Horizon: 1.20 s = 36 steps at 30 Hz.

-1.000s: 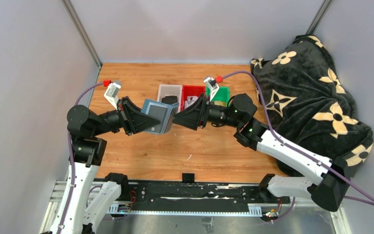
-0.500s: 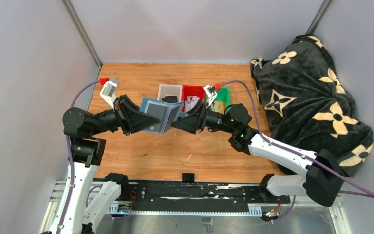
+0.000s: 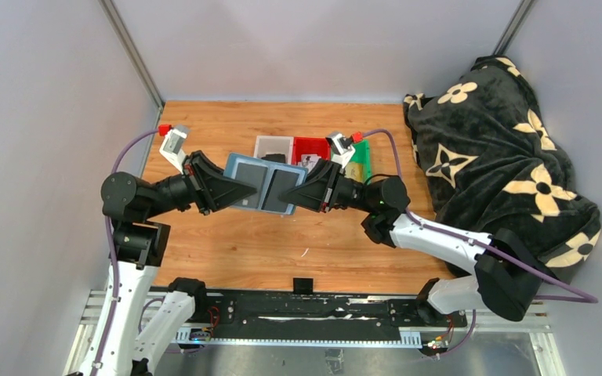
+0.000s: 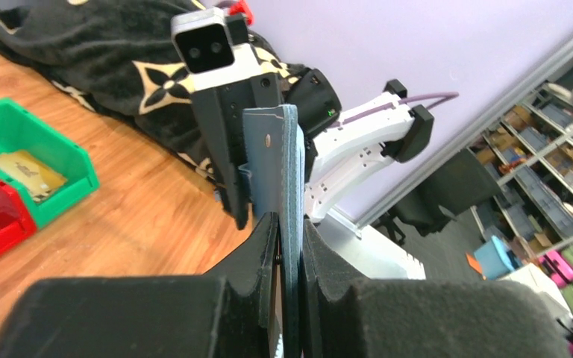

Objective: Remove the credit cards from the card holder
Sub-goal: Remove the credit card from the card holder.

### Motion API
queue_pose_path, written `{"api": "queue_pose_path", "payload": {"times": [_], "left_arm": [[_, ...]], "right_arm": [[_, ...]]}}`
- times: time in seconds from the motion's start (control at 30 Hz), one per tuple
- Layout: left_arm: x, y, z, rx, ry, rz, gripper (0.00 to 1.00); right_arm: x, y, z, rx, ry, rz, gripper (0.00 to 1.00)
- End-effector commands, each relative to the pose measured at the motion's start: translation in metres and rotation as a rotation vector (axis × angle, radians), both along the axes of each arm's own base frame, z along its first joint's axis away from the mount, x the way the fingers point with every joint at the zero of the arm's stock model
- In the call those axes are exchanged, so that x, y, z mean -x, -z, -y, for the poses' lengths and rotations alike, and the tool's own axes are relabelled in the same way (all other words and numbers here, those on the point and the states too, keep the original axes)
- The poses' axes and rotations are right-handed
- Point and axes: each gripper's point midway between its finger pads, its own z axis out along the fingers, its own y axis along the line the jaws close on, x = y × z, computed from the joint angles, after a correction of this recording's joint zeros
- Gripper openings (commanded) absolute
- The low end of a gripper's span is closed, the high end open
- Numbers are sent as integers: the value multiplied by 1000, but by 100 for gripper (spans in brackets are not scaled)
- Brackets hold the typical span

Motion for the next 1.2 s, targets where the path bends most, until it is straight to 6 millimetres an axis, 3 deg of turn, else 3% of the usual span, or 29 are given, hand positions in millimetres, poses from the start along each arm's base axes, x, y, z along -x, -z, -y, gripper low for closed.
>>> {"api": "queue_pose_path", "payload": {"times": [0.0,0.03,0.07,0.13,0.17,0.23,0.4,0.53,0.77,1.03,1.17], "left_arm": [[-7,-2,-4,-9,-80,37,0],[-8,2,-4,-16,-90,39,7],[-10,8,-4,-33,-94,31,21],[-12,20,-5,-72,-101,19,59],[-13,25,-7,-98,-117,23,84],[-16,31,-11,-150,-153,35,99],[-20,20,-18,-247,-200,183,100],[-5,18,-12,-280,-83,308,100],[0,66,-12,-390,53,308,98],[2,95,-8,-434,116,261,95],[17,111,-6,-419,164,192,81]], "right_arm": [[13,-12,11,-40,-35,64,18],[13,-10,10,-17,-34,69,9],[11,-4,7,30,-24,68,0],[9,6,6,129,-10,82,0],[8,12,5,194,-4,96,0],[8,25,5,335,1,143,0],[25,46,13,599,-148,228,0],[34,54,17,708,-248,278,0],[43,43,1,744,-313,389,0],[53,49,-19,814,-394,444,0],[50,46,-26,823,-400,455,0]]}}
